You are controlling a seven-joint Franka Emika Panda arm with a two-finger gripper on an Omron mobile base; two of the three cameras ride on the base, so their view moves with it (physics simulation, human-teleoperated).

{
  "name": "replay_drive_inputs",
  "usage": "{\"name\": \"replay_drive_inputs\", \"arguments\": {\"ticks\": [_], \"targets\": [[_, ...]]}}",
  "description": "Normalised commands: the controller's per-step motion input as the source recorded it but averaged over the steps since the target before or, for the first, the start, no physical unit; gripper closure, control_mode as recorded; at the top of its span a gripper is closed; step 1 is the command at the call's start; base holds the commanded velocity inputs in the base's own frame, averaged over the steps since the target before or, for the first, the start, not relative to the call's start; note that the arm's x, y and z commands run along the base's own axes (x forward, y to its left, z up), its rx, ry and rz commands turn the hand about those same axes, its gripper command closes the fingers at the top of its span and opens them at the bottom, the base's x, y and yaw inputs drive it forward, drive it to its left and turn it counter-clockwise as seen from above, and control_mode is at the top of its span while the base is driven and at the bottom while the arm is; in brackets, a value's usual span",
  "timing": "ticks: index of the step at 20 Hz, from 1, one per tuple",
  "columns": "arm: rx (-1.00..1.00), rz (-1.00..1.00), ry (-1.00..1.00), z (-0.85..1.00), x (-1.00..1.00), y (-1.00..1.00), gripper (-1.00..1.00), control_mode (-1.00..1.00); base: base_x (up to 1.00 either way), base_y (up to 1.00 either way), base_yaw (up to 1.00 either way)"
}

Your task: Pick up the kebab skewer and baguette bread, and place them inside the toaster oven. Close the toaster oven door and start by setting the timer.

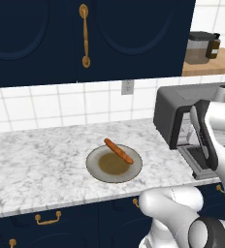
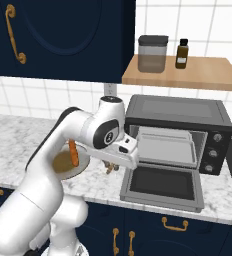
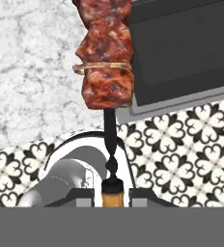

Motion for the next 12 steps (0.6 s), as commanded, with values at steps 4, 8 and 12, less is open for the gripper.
{"name": "replay_drive_inputs", "arguments": {"ticks": [4,8,12], "targets": [[-0.01,-0.21,0.00,0.02,-0.20,-0.69,1.00,-1.00,0.00,0.00,0.00],[0.00,-0.29,0.00,0.03,0.15,-0.40,1.00,-1.00,0.00,0.00,0.00],[0.01,-0.26,-0.01,0.00,0.63,0.04,1.00,-1.00,0.00,0.00,0.00]]}}
